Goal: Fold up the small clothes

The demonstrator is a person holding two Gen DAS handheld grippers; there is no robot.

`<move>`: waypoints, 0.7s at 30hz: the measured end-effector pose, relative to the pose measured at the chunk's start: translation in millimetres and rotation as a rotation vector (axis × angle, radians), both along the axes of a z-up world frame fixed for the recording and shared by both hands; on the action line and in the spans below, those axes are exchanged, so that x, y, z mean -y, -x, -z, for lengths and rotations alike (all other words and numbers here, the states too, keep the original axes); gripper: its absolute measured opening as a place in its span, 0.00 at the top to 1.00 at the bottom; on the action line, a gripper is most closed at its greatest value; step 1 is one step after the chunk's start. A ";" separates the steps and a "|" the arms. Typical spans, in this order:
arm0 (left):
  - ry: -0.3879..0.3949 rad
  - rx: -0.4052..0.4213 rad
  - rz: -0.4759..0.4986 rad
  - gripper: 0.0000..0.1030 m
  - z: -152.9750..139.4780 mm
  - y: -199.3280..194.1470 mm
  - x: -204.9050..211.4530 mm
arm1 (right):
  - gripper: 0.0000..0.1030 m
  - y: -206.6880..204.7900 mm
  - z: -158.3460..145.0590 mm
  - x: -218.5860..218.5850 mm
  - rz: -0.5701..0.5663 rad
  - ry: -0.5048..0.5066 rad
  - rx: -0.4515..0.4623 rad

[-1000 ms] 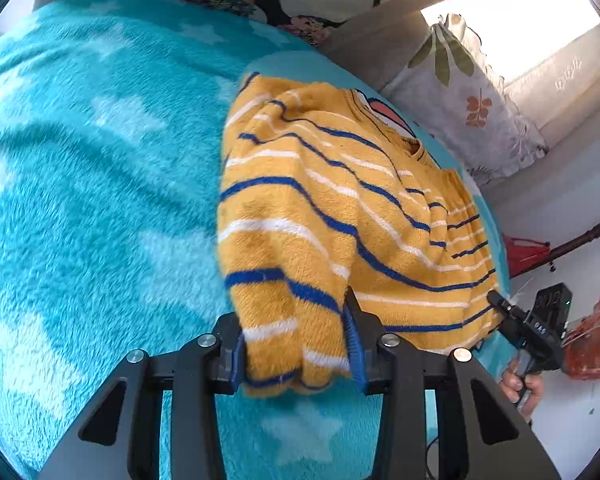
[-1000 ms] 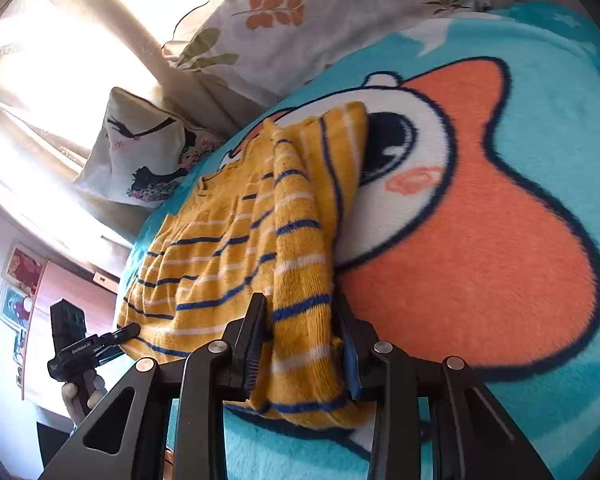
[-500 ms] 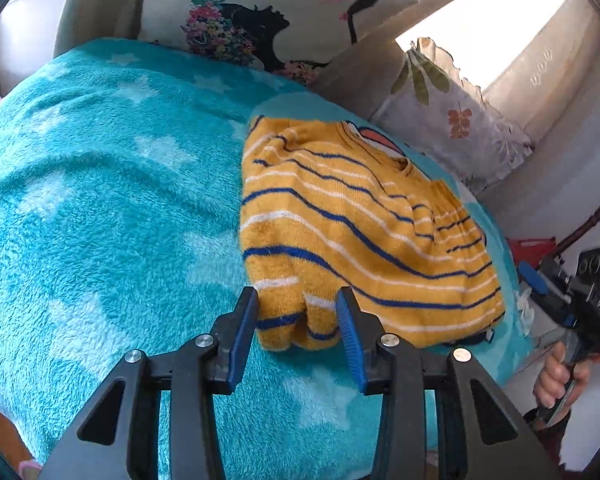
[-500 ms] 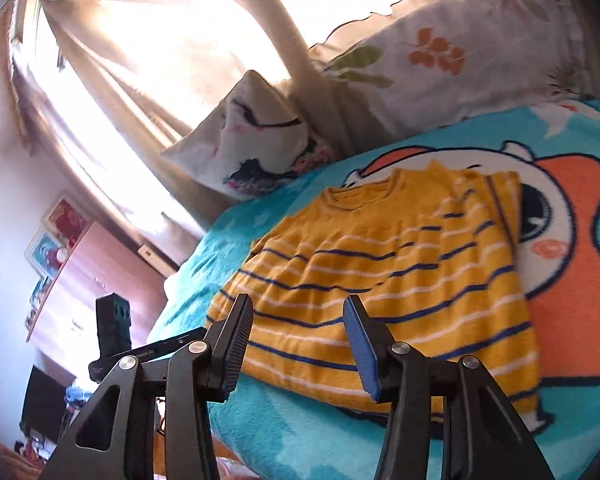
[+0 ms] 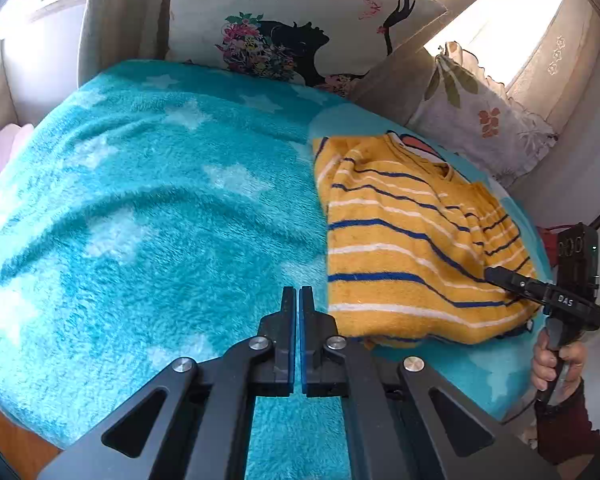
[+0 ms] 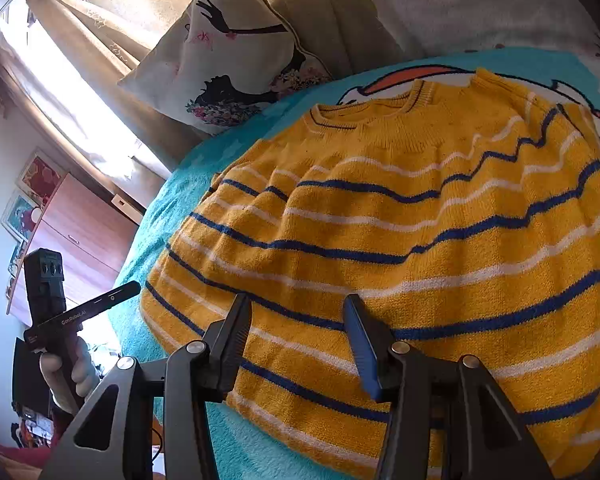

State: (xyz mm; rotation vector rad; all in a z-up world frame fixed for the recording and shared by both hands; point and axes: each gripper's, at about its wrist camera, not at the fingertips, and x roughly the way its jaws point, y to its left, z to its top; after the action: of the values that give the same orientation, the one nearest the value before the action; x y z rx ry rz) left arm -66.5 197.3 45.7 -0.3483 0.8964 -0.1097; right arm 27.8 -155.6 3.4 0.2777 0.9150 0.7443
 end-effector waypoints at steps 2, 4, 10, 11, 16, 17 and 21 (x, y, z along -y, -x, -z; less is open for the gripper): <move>0.030 0.001 0.030 0.91 5.5 0.7 5.4 | 0.49 0.0 -5.2 -3.6 0.001 0.014 0.006; 0.061 0.012 0.052 0.62 11.4 -1.9 15.3 | 0.48 0.7 -13.5 -9.3 -0.008 0.024 0.023; 0.114 -0.023 0.080 0.93 26.7 -19.9 30.7 | 0.42 4.3 -31.9 -46.1 -0.079 0.043 0.057; 0.111 -0.021 0.046 0.93 25.1 -20.9 24.7 | 0.41 4.6 -32.9 -52.3 -0.090 0.050 0.059; 0.141 0.008 -0.075 0.96 16.4 -10.9 -14.2 | 0.39 1.0 -38.0 -83.3 -0.134 0.066 0.071; 0.166 0.012 -0.079 0.95 16.3 -7.6 -19.8 | 0.38 -0.3 -39.7 -90.0 -0.142 0.068 0.074; 0.285 0.013 -0.077 0.66 24.0 -0.2 -22.6 | 0.34 -9.5 -48.2 -120.1 -0.190 0.077 0.078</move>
State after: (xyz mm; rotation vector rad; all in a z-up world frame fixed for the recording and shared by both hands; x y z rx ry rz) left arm -66.2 219.9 21.7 -0.6464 0.8547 -0.1695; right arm 37.3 -35.5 51.6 0.0934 0.9023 0.8866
